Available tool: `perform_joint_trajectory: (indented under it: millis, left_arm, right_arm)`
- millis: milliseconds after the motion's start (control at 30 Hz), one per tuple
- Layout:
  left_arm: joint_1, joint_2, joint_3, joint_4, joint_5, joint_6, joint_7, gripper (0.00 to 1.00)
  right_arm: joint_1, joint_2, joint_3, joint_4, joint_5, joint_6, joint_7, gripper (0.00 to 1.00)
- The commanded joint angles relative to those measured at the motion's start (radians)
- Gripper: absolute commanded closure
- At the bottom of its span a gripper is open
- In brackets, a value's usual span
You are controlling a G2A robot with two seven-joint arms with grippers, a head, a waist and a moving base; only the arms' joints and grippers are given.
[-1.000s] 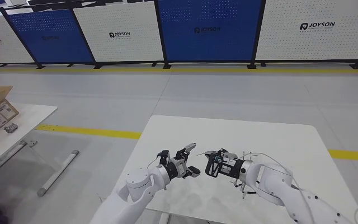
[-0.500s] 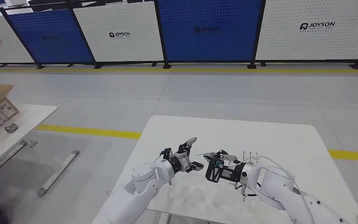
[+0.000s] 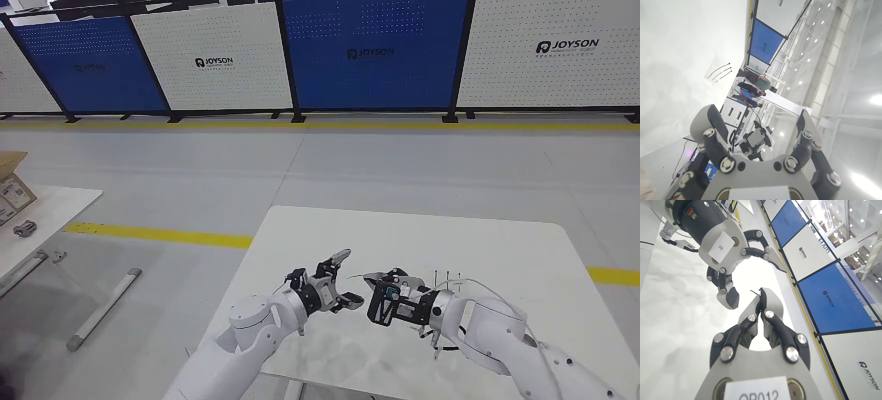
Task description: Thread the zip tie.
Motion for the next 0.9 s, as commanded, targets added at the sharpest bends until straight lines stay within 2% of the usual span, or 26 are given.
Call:
perform_joint_trajectory:
  millis: [0,67,133,200,400,467,567,633,667,767,800,867]
  left_arm:
    - [0.005,0.001,-0.002,-0.002,0.004,0.000,-0.002,0.65]
    - [0.007,0.002,-0.002,0.000,-0.003,0.000,-0.009,0.74]
    - [0.007,0.003,-0.001,0.002,-0.008,0.000,-0.013,0.71]
    - [0.006,0.005,0.000,0.005,-0.015,0.000,-0.016,0.78]
    - [0.003,0.008,-0.001,-0.003,-0.013,0.000,-0.005,0.88]
    - [0.005,0.008,-0.002,-0.006,-0.015,0.000,-0.002,0.99]
    - [0.005,0.008,-0.002,-0.008,-0.015,0.000,0.001,1.00]
    - [0.005,0.009,-0.002,-0.007,-0.016,0.000,0.003,0.97]
    - [0.004,0.009,-0.001,-0.007,-0.015,0.000,0.004,0.83]
    - [0.002,0.009,0.006,-0.007,-0.010,0.000,0.011,0.60]
    - [0.002,0.009,0.007,-0.008,-0.009,0.000,0.013,0.57]
    - [0.001,0.008,0.006,-0.010,-0.012,0.000,0.017,0.58]
  right_arm:
    - [0.000,0.000,0.000,0.000,0.000,0.000,0.000,1.00]
    - [0.000,0.000,0.000,0.000,0.000,0.000,0.000,1.00]
    - [0.000,0.000,0.000,0.000,0.000,0.000,0.000,1.00]
    - [0.000,0.000,0.000,0.000,0.000,0.000,0.000,1.00]
    - [0.000,0.000,0.000,0.000,0.000,0.000,0.000,1.00]
    - [0.000,0.000,0.000,0.000,0.000,0.000,0.000,1.00]
    - [0.000,0.000,0.000,0.000,0.000,0.000,0.000,1.00]
    - [0.000,0.000,0.000,0.000,0.000,0.000,0.000,1.00]
    - [0.000,0.000,0.000,0.000,0.000,0.000,0.000,1.00]
    - [0.000,0.000,0.000,0.000,0.000,0.000,0.000,1.00]
    - [0.000,0.000,0.000,0.000,0.000,0.000,0.000,1.00]
    - [0.000,0.000,0.000,0.000,0.000,0.000,0.000,1.00]
